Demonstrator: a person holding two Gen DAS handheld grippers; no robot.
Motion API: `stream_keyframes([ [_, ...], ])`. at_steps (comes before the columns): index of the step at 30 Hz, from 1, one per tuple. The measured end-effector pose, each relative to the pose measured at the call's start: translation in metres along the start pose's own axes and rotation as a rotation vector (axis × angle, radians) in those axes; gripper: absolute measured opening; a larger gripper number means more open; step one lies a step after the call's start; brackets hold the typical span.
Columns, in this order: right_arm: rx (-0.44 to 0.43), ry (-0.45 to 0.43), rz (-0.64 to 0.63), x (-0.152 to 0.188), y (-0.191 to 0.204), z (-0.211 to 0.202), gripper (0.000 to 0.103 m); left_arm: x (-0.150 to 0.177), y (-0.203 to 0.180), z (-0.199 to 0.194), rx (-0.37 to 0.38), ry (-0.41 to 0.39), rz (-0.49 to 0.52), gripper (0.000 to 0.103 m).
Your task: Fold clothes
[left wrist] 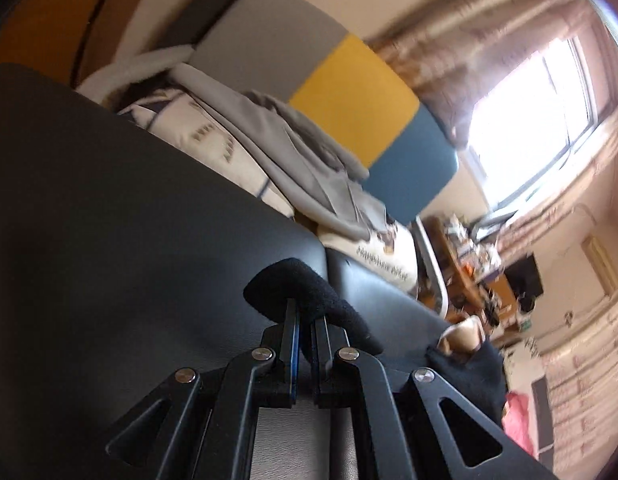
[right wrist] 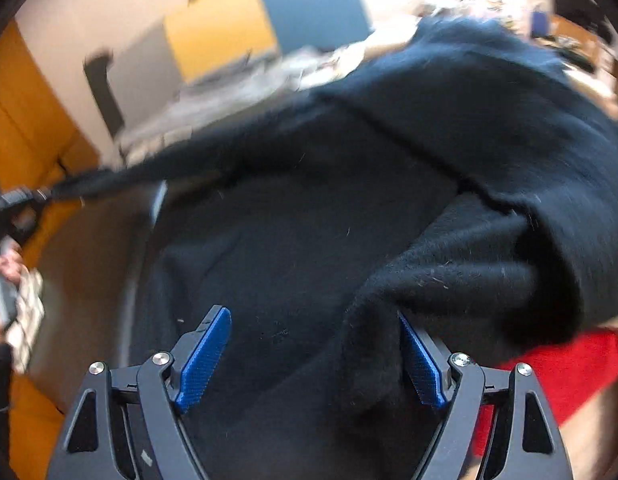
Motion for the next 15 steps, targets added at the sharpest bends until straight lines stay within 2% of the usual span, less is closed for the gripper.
stream_keyframes([
  [1, 0.003, 0.032, -0.025, 0.001, 0.010, 0.013, 0.084, -0.004, 0.009, -0.013, -0.010, -0.022, -0.007, 0.003],
  [4, 0.004, 0.070, -0.113, -0.004, 0.045, 0.035, 0.095, -0.019, 0.034, -0.051, -0.050, -0.095, -0.011, 0.003],
  [7, -0.075, 0.091, -0.180, -0.012, 0.089, 0.052, 0.097, -0.037, 0.066, -0.101, -0.120, -0.179, -0.019, 0.003],
  [10, -0.113, 0.094, -0.268, -0.016, 0.132, 0.070, 0.103, -0.050, 0.103, -0.146, -0.180, -0.240, -0.055, 0.003],
  [15, -0.192, 0.108, -0.349, -0.020, 0.183, 0.084, 0.103, -0.059, 0.147, -0.184, -0.289, -0.231, -0.054, 0.004],
])
Point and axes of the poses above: each gripper's, at about its wrist camera, not at the fingertips, and z roughly the way its jaws point, y to its left, x to its underside, the point moved 6 cm from there along z, roughly the way its jaws point, and after that the axes turned 1 degree about -y, right-handed, at the moved point
